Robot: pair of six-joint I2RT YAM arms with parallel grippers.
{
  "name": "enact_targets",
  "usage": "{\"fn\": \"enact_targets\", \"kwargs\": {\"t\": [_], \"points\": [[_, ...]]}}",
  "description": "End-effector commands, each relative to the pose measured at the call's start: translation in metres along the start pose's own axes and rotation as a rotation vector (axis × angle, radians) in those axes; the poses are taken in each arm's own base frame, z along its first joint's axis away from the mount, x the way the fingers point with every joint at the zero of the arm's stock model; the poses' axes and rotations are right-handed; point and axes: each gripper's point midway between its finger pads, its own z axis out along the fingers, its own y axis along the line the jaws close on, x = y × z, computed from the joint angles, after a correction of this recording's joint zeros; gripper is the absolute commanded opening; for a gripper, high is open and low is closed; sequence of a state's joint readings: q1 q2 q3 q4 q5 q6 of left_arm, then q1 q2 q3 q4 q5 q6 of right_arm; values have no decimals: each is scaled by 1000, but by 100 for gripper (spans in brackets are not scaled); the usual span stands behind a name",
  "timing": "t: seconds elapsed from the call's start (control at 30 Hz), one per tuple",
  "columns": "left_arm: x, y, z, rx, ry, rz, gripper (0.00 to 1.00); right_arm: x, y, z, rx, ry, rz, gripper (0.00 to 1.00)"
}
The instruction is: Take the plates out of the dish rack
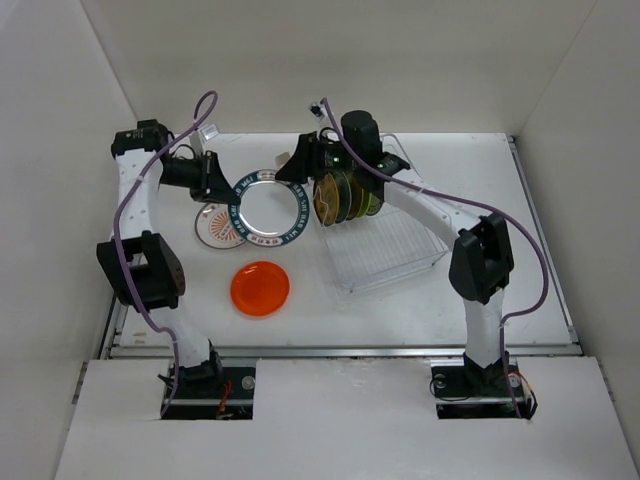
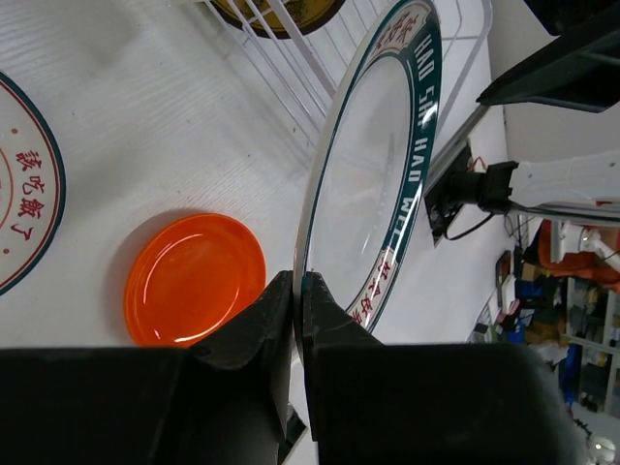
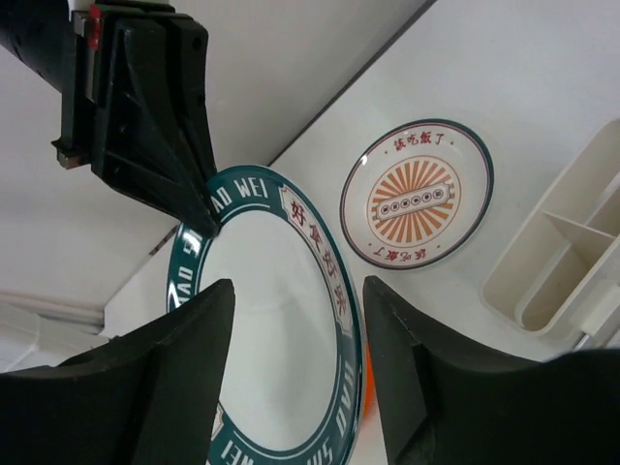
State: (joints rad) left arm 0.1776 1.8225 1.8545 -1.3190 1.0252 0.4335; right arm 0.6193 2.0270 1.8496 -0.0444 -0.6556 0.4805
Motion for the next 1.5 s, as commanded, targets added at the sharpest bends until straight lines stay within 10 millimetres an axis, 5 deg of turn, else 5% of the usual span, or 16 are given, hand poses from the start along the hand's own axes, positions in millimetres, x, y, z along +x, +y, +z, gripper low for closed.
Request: {"fn": "enact_targets", "kwargs": {"t": [0.0,0.07,0.27,0.47,0.63,0.8,1.07,1.2,1.23,1.47], "points": [[-11,-10,-9,74,-60,-57,0,-28,-7,-5,25,-70,-26,62],[-15,-2,-15,43,-82,-101,0,-42,-5,-15,39,-99,-37,67],[-30,81,-55,-110,-242,-288,0,-81,-9,-61,223,-196,-73,71],[-25,141,-41,-233,-211,-335,0,-81,-13,-91,367,-186,-143,72],[-20,179,-29,-282,-172,-376,0,-96,20,-132,398,-269,-187,72],[-9,216,-24,-388,-136,-420,0,-104,19,-158,511,-312,-197,75],[11,240,-22,-531,-18,-413,9,-106,25,-175,546,-347,-202,75],[17,241,-24,-548,8,-410,24,-109,19,-180,588,-366,-198,77],[17,241,-24,-548,9,-410,35,-110,17,-182,603,-373,-197,77],[23,229,-16,-500,75,-385,48,-105,-41,-201,890,-347,-44,79]]}}
